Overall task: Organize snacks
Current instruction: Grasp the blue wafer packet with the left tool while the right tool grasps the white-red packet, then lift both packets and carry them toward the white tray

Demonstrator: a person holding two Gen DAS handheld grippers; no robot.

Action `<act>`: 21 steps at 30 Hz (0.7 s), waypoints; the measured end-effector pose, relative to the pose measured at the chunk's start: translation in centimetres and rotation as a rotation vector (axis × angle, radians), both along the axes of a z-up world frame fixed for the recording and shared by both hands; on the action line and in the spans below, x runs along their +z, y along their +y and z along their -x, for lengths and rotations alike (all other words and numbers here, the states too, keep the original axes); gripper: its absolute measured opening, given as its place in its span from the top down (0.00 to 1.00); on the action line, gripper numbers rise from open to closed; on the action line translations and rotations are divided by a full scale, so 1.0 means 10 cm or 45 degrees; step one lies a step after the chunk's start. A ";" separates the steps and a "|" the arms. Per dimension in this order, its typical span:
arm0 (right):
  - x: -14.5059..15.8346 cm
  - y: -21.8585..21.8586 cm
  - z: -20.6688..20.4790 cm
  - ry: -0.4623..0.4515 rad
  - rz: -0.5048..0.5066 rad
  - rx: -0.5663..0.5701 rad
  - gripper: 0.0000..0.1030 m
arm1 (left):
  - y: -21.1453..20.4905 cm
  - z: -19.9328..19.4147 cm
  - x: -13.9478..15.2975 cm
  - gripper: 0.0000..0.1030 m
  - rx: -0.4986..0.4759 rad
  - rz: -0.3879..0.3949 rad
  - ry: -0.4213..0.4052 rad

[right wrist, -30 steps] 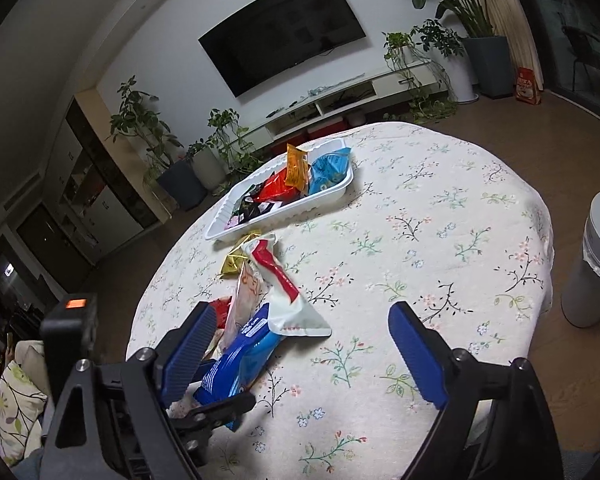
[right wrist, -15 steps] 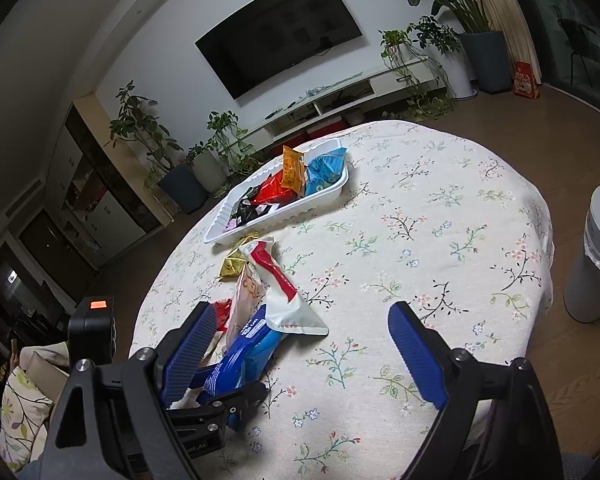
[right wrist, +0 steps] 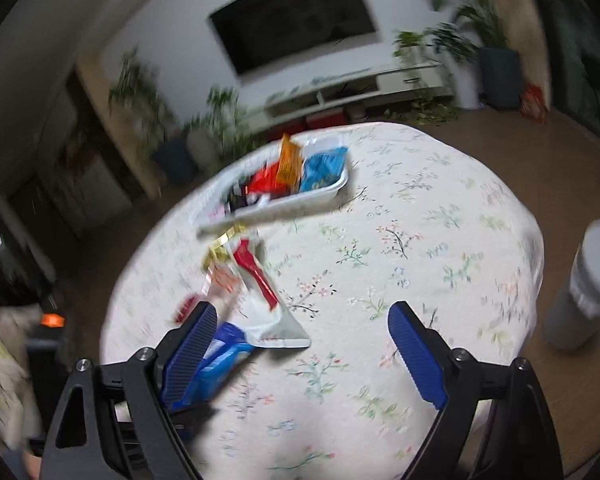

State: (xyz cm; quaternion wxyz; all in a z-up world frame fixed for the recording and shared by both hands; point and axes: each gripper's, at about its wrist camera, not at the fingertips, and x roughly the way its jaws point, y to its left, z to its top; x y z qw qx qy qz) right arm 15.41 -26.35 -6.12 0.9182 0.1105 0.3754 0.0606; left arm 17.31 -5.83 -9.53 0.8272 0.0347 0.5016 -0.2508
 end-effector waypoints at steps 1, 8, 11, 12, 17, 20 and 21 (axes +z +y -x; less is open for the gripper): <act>-0.01 0.05 -0.07 0.009 0.051 0.029 0.14 | 0.02 0.02 0.00 0.65 0.004 0.005 0.002; -0.20 0.49 -0.73 0.155 0.244 0.306 0.20 | 0.11 0.09 0.01 0.65 0.015 0.021 0.013; -0.33 0.62 -0.90 0.223 0.267 0.391 0.25 | 0.15 0.14 0.02 0.65 0.008 0.024 0.011; -0.36 0.65 -0.92 0.234 0.295 0.403 0.25 | 0.17 0.15 0.01 0.65 0.008 0.030 0.014; -0.54 0.77 -0.90 0.269 0.417 0.456 0.32 | 0.23 0.19 0.02 0.65 0.010 0.056 0.016; -0.58 0.83 -0.93 0.248 0.500 0.467 0.35 | 0.23 0.21 0.02 0.65 0.015 0.067 0.015; -0.58 0.85 -0.95 0.247 0.510 0.469 0.35 | 0.24 0.21 0.02 0.65 0.016 0.071 0.014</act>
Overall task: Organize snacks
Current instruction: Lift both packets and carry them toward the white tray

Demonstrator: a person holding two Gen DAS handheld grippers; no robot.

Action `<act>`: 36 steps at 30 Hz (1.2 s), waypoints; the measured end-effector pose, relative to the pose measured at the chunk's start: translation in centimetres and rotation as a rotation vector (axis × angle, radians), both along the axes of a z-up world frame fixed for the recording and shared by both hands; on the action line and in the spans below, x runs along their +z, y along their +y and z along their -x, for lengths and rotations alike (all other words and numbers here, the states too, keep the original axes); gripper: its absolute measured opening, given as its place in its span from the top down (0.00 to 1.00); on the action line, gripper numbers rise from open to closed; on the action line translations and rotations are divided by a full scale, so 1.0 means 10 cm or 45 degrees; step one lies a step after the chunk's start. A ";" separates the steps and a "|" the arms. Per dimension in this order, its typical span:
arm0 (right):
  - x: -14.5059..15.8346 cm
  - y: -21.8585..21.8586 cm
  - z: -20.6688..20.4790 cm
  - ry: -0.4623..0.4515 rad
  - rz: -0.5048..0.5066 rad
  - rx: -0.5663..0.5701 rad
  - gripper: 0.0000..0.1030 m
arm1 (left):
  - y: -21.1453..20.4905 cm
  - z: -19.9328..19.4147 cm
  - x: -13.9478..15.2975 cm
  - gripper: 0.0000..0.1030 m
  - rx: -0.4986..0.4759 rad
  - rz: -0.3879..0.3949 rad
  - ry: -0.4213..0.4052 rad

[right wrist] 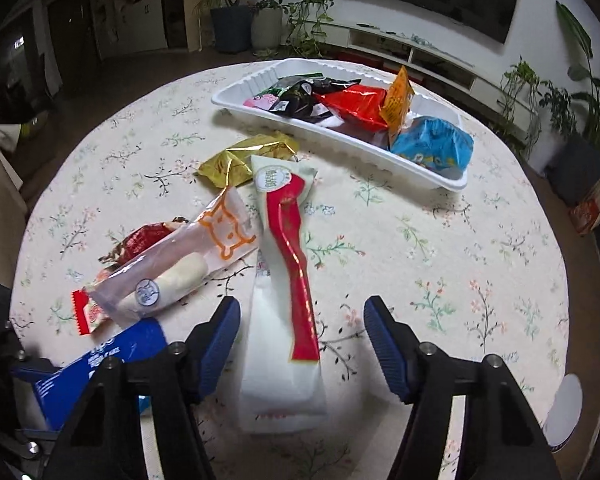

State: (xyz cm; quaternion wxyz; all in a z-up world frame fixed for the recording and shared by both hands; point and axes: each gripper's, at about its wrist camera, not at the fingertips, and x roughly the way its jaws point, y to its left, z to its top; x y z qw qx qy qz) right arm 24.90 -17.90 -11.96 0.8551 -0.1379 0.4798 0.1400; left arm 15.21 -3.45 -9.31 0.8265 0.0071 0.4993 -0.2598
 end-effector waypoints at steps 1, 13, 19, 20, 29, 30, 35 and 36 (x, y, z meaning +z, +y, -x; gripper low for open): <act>-0.01 0.01 -0.02 -0.001 0.007 0.001 0.35 | 0.01 0.00 0.00 0.65 0.003 0.006 0.000; -0.16 0.13 -0.30 -0.006 -0.008 0.015 0.41 | 0.04 -0.02 -0.01 0.65 0.007 0.047 0.000; -0.16 0.06 -0.35 0.033 -0.083 -0.021 0.71 | 0.06 -0.02 0.00 0.66 0.014 0.070 -0.006; -0.15 0.07 -0.35 0.032 -0.076 -0.026 0.72 | 0.07 -0.02 0.00 0.66 0.016 0.074 -0.006; -0.08 -0.05 -0.18 0.053 -0.190 -0.074 0.75 | 0.13 0.00 0.03 0.67 0.037 0.104 -0.015; -0.05 -0.07 -0.14 0.040 -0.200 -0.083 0.75 | 0.14 0.01 0.04 0.67 0.042 0.108 -0.021; 0.11 -0.21 0.00 -0.037 -0.256 -0.148 0.75 | 0.16 0.09 0.09 0.67 0.049 0.116 -0.036; 0.14 -0.24 0.02 -0.058 -0.264 -0.163 0.75 | 0.17 0.10 0.10 0.68 0.053 0.118 -0.039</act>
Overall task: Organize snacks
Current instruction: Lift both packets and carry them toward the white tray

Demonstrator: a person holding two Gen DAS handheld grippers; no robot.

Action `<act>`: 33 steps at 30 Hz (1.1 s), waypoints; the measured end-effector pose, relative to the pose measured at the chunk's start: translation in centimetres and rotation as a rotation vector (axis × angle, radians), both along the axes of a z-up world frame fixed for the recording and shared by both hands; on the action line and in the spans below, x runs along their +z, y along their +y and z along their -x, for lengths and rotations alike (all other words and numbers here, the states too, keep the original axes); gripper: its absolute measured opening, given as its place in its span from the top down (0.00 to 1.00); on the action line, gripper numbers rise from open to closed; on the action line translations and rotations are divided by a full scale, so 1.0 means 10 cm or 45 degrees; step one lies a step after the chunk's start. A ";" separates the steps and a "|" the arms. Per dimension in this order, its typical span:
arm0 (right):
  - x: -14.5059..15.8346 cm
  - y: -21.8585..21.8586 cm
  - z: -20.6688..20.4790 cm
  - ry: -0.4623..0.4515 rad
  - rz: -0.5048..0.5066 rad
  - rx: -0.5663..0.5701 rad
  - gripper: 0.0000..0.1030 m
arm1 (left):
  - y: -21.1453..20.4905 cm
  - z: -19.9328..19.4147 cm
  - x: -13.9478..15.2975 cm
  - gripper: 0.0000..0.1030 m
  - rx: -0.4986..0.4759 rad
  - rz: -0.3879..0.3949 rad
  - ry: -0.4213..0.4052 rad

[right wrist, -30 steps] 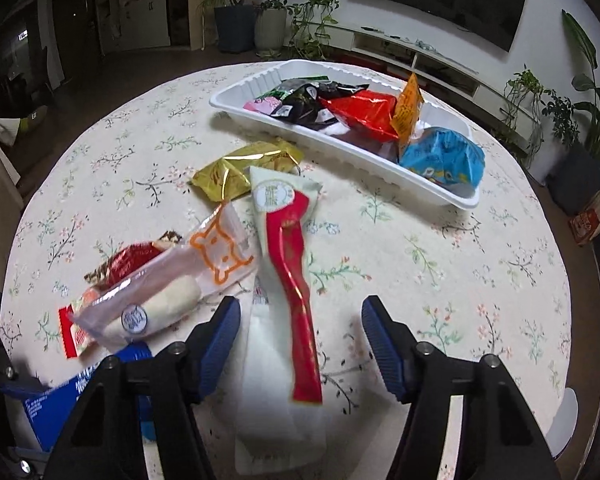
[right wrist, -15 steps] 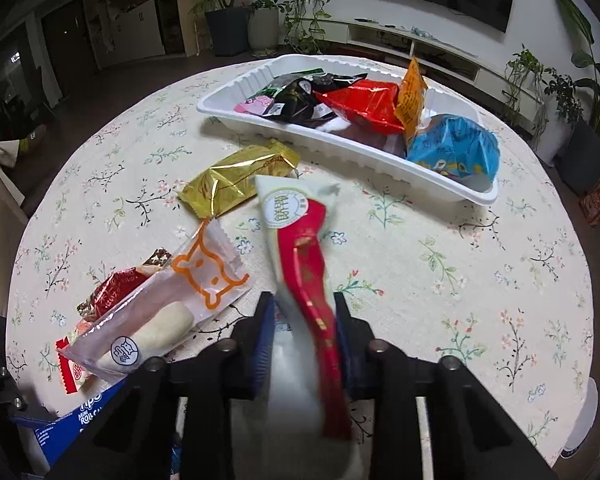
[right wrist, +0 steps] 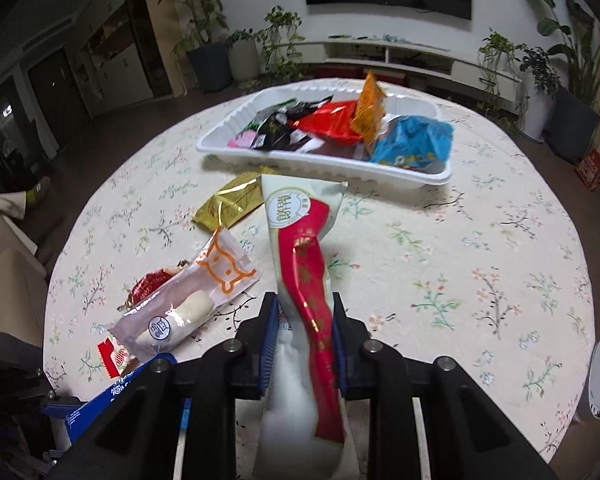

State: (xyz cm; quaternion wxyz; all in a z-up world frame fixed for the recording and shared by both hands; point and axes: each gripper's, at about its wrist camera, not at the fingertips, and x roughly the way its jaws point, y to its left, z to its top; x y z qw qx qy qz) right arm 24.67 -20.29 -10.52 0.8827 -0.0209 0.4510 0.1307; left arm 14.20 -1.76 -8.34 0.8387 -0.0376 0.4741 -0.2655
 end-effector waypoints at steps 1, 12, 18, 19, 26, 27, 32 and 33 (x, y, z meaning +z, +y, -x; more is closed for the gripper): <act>0.02 -0.02 0.01 -0.014 -0.001 -0.009 0.75 | 0.01 0.02 0.01 0.68 0.004 0.001 -0.003; 0.15 -0.12 0.09 -0.096 -0.014 -0.059 0.75 | 0.08 0.16 0.26 0.68 0.011 0.023 -0.077; 0.24 -0.22 0.14 -0.131 -0.073 -0.098 0.75 | 0.29 0.12 0.58 0.68 0.057 0.085 -0.138; 0.26 -0.25 0.15 -0.135 -0.091 -0.106 0.75 | 0.34 0.09 0.66 0.68 0.068 0.094 -0.153; 0.51 -0.45 0.18 -0.209 -0.164 -0.185 0.75 | 0.64 -0.27 1.12 0.68 0.121 0.121 -0.258; 0.57 -0.47 0.18 -0.222 -0.173 -0.194 0.75 | 0.68 -0.36 1.22 0.68 0.130 0.123 -0.285; 0.88 -0.52 0.08 -0.268 -0.190 -0.204 0.75 | 0.81 -0.90 1.57 0.68 0.178 0.147 -0.369; 0.95 -0.51 0.05 -0.276 -0.191 -0.203 0.75 | 0.82 -1.03 1.63 0.68 0.189 0.151 -0.379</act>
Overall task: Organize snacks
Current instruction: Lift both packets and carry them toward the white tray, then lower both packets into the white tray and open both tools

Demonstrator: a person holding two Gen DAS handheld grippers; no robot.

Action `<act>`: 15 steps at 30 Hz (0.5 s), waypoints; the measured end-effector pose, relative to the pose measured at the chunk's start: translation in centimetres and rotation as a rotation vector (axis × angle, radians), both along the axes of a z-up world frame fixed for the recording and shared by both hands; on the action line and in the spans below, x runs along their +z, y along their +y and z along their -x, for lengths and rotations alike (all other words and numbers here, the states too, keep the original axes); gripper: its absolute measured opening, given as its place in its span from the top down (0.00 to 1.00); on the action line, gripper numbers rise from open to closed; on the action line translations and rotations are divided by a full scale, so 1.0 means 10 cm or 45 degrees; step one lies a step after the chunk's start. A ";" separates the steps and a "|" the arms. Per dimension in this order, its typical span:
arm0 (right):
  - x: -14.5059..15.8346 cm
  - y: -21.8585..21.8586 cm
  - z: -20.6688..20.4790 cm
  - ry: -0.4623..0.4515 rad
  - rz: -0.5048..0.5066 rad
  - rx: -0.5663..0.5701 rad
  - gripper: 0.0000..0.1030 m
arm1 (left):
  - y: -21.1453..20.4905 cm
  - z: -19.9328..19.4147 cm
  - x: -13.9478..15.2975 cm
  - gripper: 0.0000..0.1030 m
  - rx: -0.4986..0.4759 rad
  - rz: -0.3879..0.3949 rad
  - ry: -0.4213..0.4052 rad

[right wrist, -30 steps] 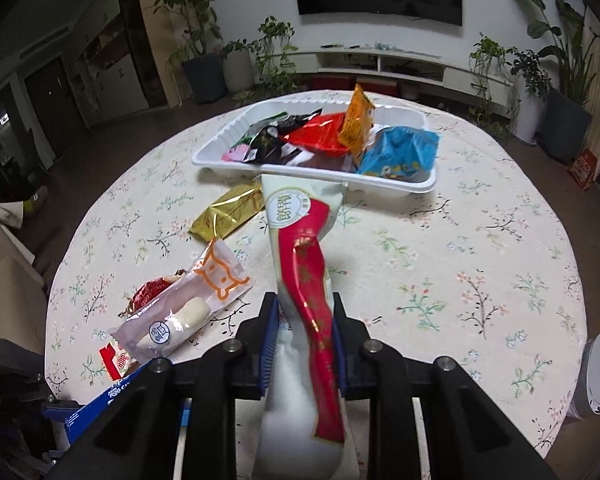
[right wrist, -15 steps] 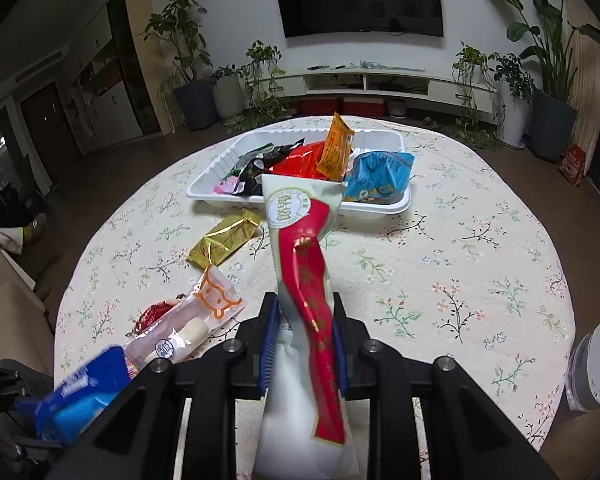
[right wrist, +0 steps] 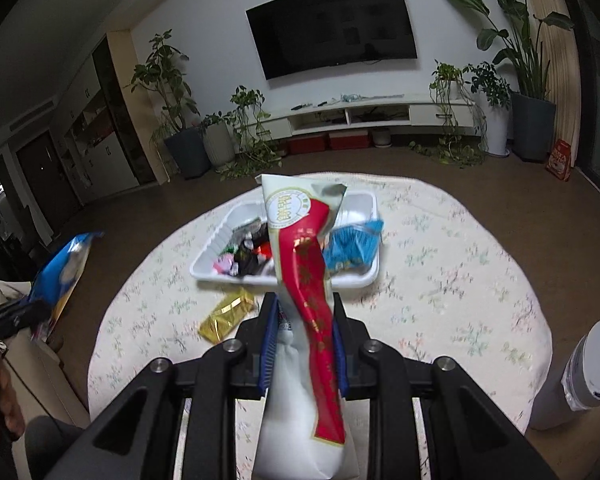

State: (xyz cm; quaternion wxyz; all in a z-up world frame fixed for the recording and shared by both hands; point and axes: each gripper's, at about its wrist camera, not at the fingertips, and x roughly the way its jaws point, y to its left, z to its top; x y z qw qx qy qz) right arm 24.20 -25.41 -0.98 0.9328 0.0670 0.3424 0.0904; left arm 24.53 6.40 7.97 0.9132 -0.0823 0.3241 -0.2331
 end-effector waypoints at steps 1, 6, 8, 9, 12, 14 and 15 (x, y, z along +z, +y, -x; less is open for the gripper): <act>0.10 0.02 -0.05 -0.017 0.004 0.003 0.75 | 0.00 -0.12 0.06 0.68 0.005 0.003 -0.011; 0.56 0.14 -0.43 -0.084 0.007 0.035 0.75 | -0.13 -0.76 0.19 0.68 0.011 -0.033 -0.040; 0.68 0.19 -0.61 -0.097 0.002 0.041 0.75 | -0.18 -0.99 0.18 0.68 0.016 -0.045 -0.035; 0.73 0.26 -0.76 -0.102 0.014 0.047 0.75 | -0.20 -1.10 0.16 0.68 0.023 -0.047 -0.033; 0.74 0.39 -1.08 -0.078 0.030 0.062 0.75 | -0.25 -1.43 0.00 0.68 0.029 -0.044 0.012; 0.64 0.46 -1.31 -0.035 0.024 0.059 0.75 | -0.26 -1.62 -0.15 0.68 0.030 -0.045 0.044; 0.55 0.49 -1.46 0.001 0.021 0.047 0.75 | -0.26 -1.70 -0.24 0.68 0.029 -0.051 0.063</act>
